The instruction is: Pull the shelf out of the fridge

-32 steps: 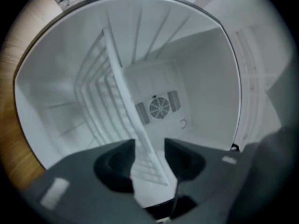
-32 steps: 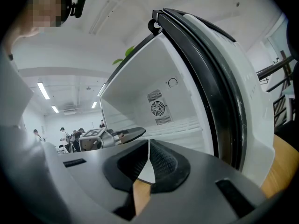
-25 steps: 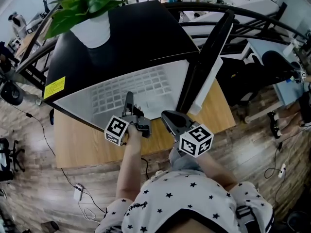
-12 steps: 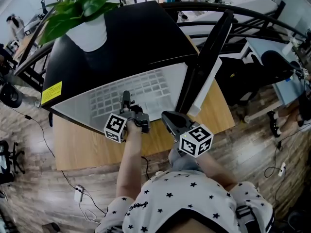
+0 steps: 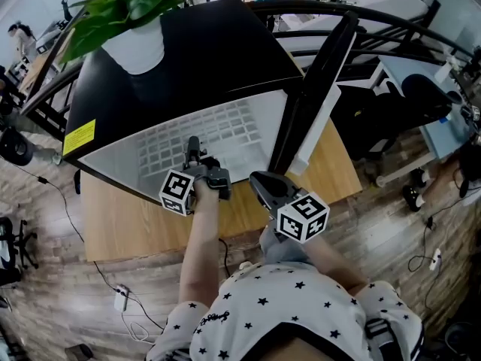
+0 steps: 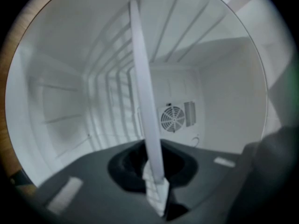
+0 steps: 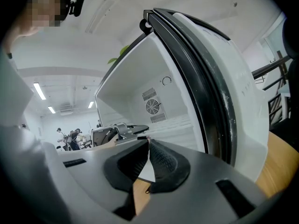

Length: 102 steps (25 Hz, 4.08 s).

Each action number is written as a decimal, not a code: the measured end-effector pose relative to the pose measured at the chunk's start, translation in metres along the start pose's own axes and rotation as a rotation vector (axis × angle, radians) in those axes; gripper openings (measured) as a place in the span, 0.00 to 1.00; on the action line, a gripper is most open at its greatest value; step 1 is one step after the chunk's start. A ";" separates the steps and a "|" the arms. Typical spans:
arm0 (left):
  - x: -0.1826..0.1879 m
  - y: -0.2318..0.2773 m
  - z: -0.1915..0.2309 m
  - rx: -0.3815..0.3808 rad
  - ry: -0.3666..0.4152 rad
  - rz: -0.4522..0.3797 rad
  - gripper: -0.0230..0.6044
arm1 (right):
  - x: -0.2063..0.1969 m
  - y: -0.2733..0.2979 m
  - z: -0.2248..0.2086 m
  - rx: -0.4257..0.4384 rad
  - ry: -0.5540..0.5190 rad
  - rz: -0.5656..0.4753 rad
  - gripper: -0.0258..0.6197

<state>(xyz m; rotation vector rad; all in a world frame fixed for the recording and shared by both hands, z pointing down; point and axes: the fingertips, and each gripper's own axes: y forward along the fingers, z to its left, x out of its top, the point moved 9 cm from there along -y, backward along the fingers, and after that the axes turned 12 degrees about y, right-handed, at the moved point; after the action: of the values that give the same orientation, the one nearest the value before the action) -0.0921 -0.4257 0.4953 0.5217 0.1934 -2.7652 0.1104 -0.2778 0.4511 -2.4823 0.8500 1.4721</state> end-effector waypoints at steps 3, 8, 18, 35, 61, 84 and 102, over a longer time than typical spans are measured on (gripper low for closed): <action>0.000 -0.001 0.000 0.004 -0.020 -0.004 0.10 | -0.002 -0.005 0.001 -0.005 0.002 0.000 0.08; -0.002 -0.004 0.000 0.005 -0.038 -0.013 0.10 | -0.005 -0.013 0.002 -0.012 0.005 -0.001 0.08; -0.007 -0.018 -0.004 0.011 -0.060 -0.009 0.10 | -0.007 -0.027 0.010 -0.005 -0.003 -0.001 0.08; -0.016 -0.053 -0.012 0.014 -0.072 -0.009 0.09 | -0.013 -0.051 0.024 0.007 0.000 -0.009 0.08; -0.028 -0.103 -0.021 0.035 -0.080 0.005 0.09 | -0.029 -0.089 0.044 -0.033 0.030 -0.069 0.08; -0.035 -0.143 -0.028 0.031 -0.083 0.049 0.09 | -0.048 -0.109 0.075 -0.075 0.045 -0.136 0.08; -0.052 -0.215 -0.025 0.023 -0.061 0.081 0.09 | -0.049 -0.151 0.091 -0.017 0.006 -0.080 0.08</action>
<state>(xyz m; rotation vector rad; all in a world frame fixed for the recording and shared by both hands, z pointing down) -0.1097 -0.2041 0.5071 0.4408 0.1235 -2.7028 0.1027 -0.0972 0.4202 -2.5029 0.7326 1.4525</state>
